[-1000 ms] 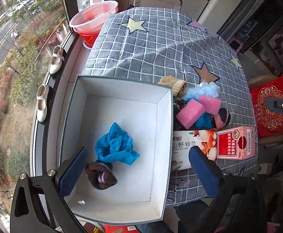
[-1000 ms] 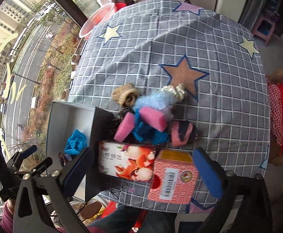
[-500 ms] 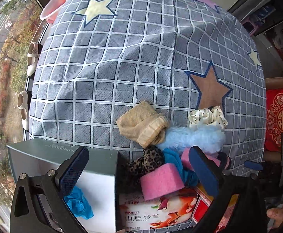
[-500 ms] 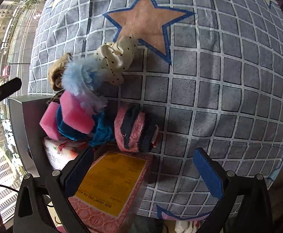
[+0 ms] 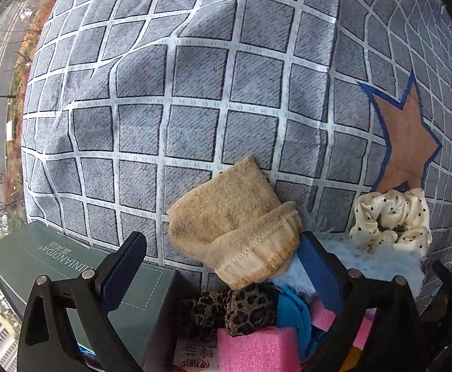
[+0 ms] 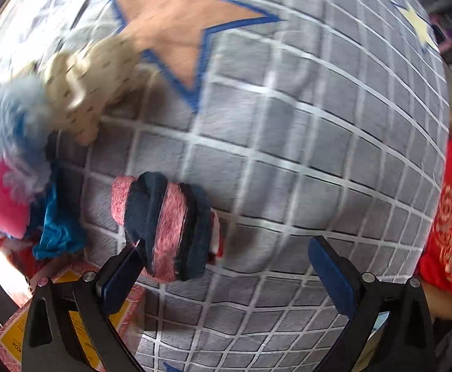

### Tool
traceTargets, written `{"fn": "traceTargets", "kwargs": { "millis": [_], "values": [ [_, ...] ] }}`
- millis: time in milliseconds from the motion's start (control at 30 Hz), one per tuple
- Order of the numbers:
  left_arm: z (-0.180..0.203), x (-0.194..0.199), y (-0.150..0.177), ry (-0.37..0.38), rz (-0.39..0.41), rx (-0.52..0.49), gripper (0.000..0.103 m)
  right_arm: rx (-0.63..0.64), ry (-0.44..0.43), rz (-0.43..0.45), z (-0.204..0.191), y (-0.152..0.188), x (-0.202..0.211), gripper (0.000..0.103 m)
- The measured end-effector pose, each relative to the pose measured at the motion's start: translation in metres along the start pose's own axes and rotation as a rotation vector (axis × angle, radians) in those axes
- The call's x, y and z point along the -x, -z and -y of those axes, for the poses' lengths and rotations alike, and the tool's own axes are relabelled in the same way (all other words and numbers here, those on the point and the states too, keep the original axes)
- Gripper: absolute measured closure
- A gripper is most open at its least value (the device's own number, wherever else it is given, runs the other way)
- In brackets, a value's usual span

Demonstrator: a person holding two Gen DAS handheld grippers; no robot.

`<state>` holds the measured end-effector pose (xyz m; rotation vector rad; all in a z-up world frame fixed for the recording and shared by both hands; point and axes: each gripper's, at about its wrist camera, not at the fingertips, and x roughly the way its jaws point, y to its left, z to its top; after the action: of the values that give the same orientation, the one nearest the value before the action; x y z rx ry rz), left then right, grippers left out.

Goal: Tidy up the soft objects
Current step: 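Grasp the tan knit glove with the left tool while the right tool grasps the pink-and-navy sock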

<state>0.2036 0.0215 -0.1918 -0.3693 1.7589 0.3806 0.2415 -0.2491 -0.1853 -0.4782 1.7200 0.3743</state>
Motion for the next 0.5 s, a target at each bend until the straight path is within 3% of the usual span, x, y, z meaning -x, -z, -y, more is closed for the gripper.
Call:
{"fn": "traceTargets", "kwargs": {
  "millis": [133,300,400,467,500],
  "values": [
    [0.004,-0.007,-0.005,0.01,-0.012,0.004,0.011,-0.089,-0.218,0.02,0.028,0.004,0.005,0.0],
    [0.012,-0.016,-0.009,0.014,-0.028,-0.011,0.015,-0.024,-0.241,0.074,0.002,-0.009,0.006,0.0],
    [0.021,-0.019,-0.015,0.011,-0.034,-0.012,0.015,0.032,-0.193,0.092,-0.02,-0.017,0.002,0.0],
    [0.024,-0.022,-0.017,0.024,-0.035,-0.007,0.019,0.029,-0.163,0.095,-0.031,-0.021,0.002,0.014],
    [0.026,-0.025,-0.017,0.032,-0.029,-0.004,0.024,0.013,-0.171,0.092,-0.032,-0.02,0.003,0.032]
  ]
}}
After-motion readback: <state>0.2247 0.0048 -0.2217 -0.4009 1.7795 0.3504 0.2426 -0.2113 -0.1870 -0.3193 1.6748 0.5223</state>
